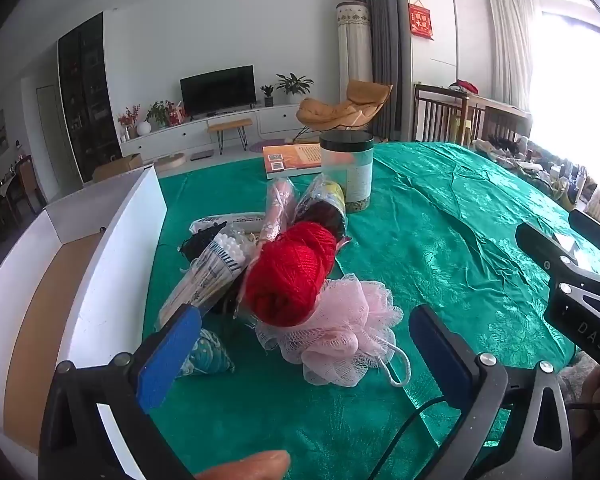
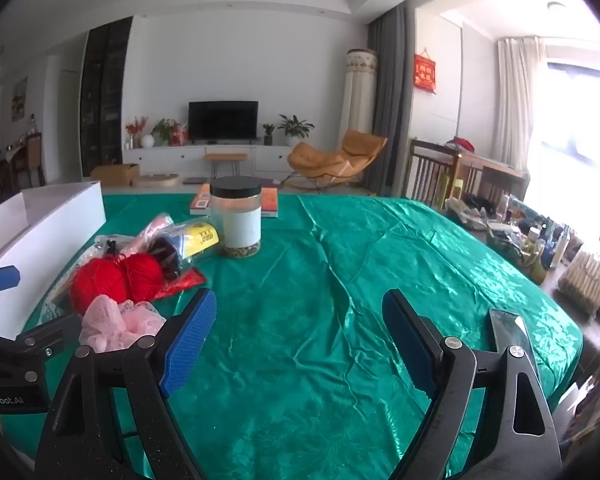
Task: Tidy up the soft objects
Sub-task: 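Move both tools toward the pile of soft items on the table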
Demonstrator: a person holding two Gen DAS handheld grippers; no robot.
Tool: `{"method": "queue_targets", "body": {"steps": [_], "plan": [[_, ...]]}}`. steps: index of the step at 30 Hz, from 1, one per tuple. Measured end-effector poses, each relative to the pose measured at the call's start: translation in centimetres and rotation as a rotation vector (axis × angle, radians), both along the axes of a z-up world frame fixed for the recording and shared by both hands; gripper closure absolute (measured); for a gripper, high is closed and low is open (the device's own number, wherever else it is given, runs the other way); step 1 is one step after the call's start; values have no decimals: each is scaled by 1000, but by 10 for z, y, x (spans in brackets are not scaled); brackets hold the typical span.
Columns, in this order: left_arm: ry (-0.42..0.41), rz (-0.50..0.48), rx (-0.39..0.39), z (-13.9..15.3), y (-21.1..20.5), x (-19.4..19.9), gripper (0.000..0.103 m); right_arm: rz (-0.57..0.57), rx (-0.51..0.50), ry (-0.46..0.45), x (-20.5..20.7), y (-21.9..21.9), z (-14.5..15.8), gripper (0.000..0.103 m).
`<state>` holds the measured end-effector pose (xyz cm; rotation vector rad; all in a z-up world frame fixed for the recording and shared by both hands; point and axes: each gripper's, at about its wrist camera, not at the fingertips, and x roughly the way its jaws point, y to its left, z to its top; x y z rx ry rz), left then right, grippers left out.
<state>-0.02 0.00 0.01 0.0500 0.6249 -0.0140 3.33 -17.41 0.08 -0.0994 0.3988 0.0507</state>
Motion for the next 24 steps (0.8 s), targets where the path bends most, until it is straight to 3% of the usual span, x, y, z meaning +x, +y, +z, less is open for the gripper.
{"method": "queue_targets", "body": {"steps": [9,14,24], "plan": [[1,-5,26,2,3,-1,0,10,4,5,-1,2,0,16],[27,-6,165,-7,-7,3,0,20,14,1,-4,-3,4,16],[50,9,134,2,8,7,0,29,27,9,-2,-4,1,16]]}}
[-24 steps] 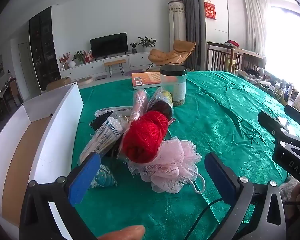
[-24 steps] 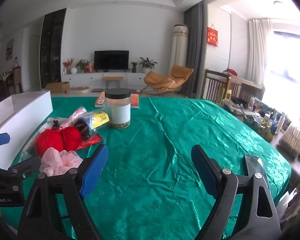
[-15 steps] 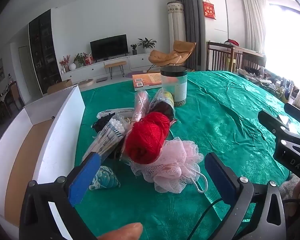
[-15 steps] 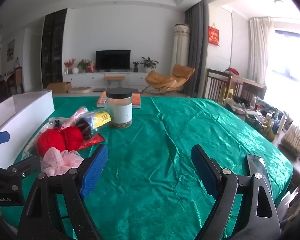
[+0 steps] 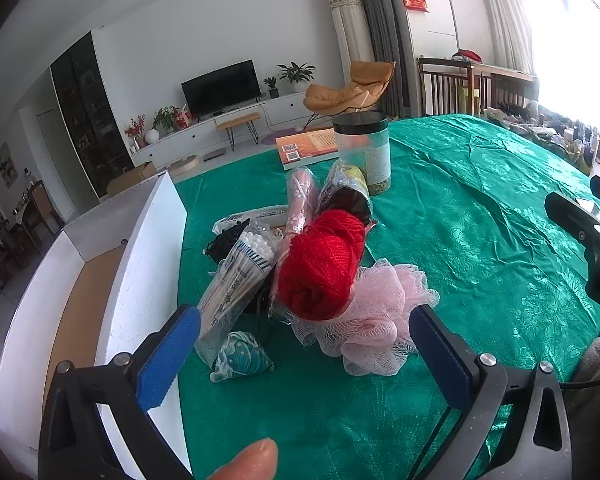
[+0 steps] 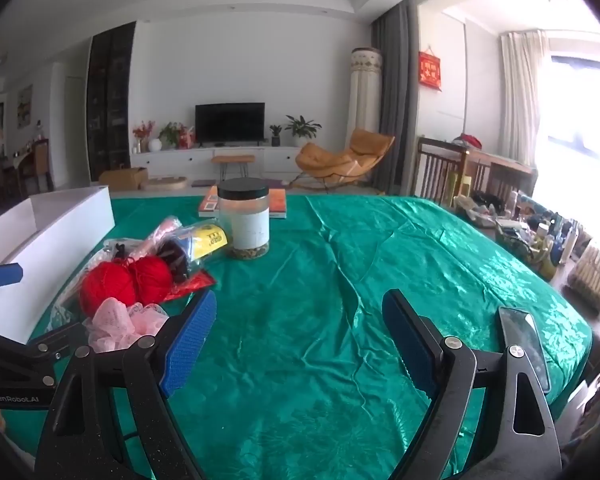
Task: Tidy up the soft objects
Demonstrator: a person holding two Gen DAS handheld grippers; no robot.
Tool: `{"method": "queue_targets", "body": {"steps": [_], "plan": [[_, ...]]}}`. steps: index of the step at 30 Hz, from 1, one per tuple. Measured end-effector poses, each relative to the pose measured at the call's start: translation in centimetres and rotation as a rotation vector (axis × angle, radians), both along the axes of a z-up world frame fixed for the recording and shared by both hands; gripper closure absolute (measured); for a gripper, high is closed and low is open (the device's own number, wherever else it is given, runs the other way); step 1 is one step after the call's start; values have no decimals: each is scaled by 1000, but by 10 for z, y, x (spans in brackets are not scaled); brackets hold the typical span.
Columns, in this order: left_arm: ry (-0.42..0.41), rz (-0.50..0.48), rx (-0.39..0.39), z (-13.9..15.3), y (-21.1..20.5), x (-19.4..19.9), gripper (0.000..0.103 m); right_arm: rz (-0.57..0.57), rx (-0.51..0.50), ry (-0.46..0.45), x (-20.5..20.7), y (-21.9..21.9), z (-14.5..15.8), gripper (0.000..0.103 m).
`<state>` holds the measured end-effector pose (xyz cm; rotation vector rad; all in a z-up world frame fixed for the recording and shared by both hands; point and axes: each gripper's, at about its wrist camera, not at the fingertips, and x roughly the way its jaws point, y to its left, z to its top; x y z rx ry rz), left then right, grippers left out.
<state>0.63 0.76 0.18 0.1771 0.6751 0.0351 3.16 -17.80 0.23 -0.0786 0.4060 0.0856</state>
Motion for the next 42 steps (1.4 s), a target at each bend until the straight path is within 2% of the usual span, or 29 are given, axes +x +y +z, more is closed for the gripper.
{"method": "queue_targets", "body": {"steps": [3,11,17,27,34,36,39,42], "plan": [[4,-5,-41,5,7,1,0,2,2,0,0,1,-1,16],[-52,36,-57,15,16,-6,0,19,10,-4,-2,0,-1,16],[-38,51,-88,15,24,-7,0,36,13,1,-1,1,-2,16],[-72,84,-79,19,33,-12,0,71,23,16,1,3,-3,16],[-129,158,-89,33,58,-18,0,107,71,23,1,-1,-3,16],[-141,176,-96,36,68,-20,0,174,107,60,7,2,-6,16],[-146,200,-113,36,80,-21,0,400,169,214,24,26,-19,16],[-133,210,-123,34,86,-23,0,558,154,354,43,70,-39,16]]}}
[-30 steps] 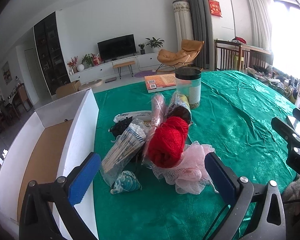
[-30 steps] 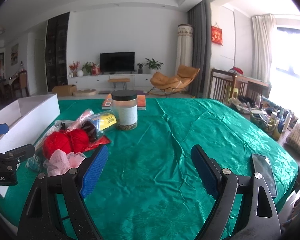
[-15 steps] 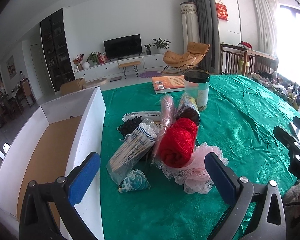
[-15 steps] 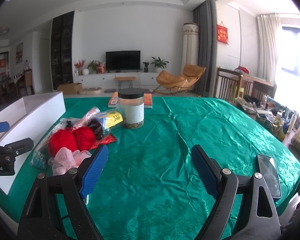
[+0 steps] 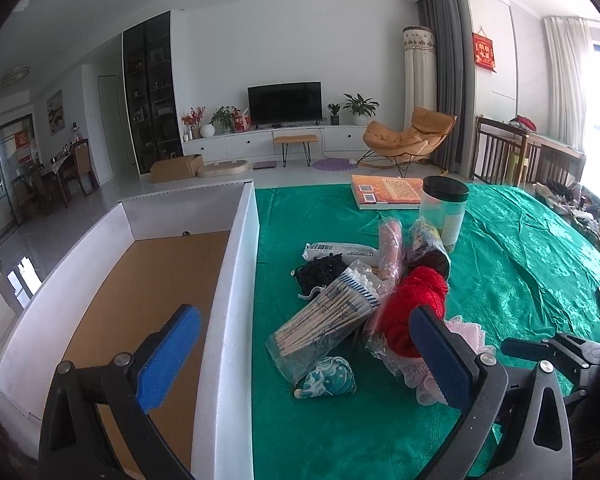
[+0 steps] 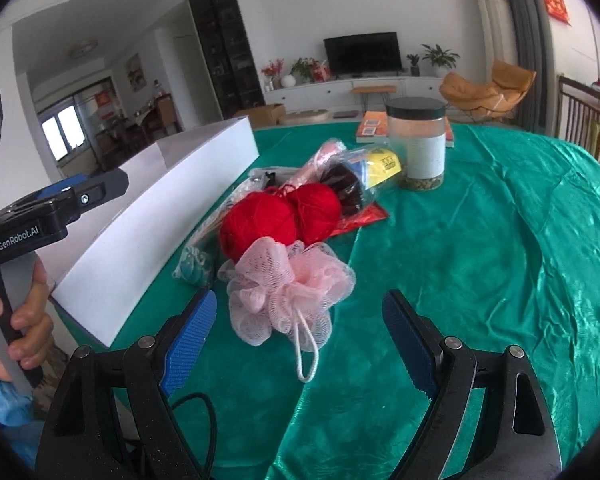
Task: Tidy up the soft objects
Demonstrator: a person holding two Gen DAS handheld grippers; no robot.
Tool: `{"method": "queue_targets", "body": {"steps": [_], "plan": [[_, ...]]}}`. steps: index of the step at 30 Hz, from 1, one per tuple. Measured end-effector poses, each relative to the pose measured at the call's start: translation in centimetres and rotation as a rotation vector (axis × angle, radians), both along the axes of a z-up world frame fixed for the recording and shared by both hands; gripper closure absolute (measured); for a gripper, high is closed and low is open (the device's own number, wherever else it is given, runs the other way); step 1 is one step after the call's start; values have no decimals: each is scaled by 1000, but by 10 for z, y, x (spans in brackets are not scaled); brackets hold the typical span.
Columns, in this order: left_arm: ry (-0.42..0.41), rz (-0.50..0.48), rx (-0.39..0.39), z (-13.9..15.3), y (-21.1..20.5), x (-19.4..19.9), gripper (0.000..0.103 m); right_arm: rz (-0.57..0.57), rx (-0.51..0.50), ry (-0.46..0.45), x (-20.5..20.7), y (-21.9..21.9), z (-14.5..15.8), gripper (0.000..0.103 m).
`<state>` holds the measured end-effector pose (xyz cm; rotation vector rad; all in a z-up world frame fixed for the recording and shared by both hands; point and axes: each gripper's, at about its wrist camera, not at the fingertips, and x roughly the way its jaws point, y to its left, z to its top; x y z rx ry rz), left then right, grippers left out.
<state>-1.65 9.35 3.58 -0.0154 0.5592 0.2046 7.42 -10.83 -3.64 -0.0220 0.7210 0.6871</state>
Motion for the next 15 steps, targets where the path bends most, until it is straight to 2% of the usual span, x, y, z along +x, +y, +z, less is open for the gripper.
{"method": "queue_targets", "body": {"steps": [3,5,7,9,10,12,15], "plan": [[12,-6,5,-1,0,-3,0,123,-100,87,22,48,-28,16],[18,-22,12,-2,-3,-6,0,81,-201,112,44,60,-45,19],[28,-43,13,-4,-8,-7,0,-116,-175,115,76,29,-48,19],[45,-71,8,-10,-15,-6,0,-388,-82,134,101,-30,-39,18],[57,-87,6,-13,-20,-3,0,-488,-35,124,106,-59,-33,18],[85,-118,10,-22,-31,3,0,-591,1,74,102,-97,-17,18],[133,-158,3,-38,-49,14,0,-648,-2,-21,79,-124,-1,16]]}}
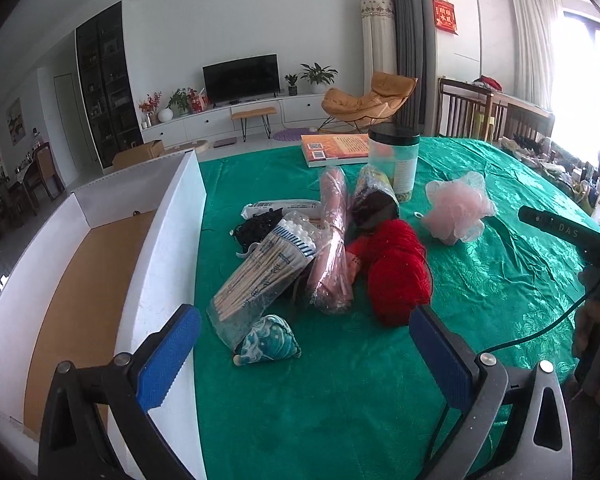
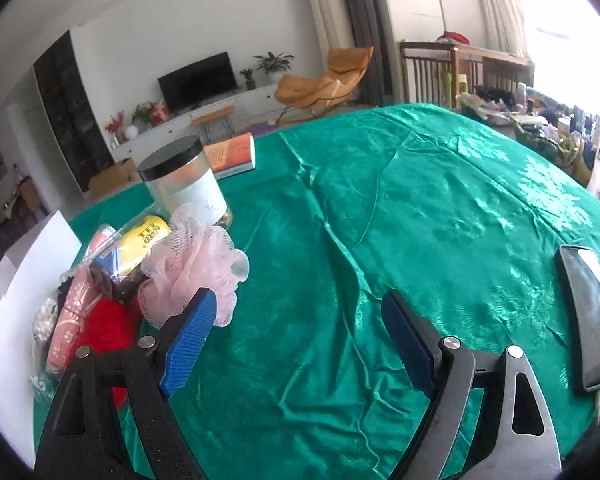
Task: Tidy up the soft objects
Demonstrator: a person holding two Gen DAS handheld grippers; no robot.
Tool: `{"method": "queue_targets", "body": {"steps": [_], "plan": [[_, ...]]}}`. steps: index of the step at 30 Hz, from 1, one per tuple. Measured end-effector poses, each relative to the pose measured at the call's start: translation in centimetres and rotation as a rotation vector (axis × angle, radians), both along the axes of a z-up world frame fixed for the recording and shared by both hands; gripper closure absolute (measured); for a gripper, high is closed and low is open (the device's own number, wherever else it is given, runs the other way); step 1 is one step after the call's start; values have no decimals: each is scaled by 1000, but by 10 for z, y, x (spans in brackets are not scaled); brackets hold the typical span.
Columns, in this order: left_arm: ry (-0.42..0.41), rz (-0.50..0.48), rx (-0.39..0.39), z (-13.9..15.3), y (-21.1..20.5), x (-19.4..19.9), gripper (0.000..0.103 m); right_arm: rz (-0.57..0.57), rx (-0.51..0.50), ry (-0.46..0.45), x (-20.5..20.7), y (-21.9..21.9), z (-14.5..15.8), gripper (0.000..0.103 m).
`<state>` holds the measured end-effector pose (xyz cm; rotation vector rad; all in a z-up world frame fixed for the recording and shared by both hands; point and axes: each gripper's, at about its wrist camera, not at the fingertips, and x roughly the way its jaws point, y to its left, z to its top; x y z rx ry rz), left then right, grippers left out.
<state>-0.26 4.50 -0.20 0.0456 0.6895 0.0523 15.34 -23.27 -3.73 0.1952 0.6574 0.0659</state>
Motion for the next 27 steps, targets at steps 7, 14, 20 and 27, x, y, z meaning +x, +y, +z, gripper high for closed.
{"method": "queue_targets", "body": {"steps": [7,14,20,27], "plan": [[72,-61,4,-13,-22,6,0,161,94,50,5,11,-8,16],[101,-81,16,-20,-26,7,0,165,-133,377,109,26,-38,18],[113,-65,15,-29,-22,17,0,107,-4,142,118,12,11,17],[149,-59,24,-51,-28,38,0,149,13,153,40,26,-34,16]]}}
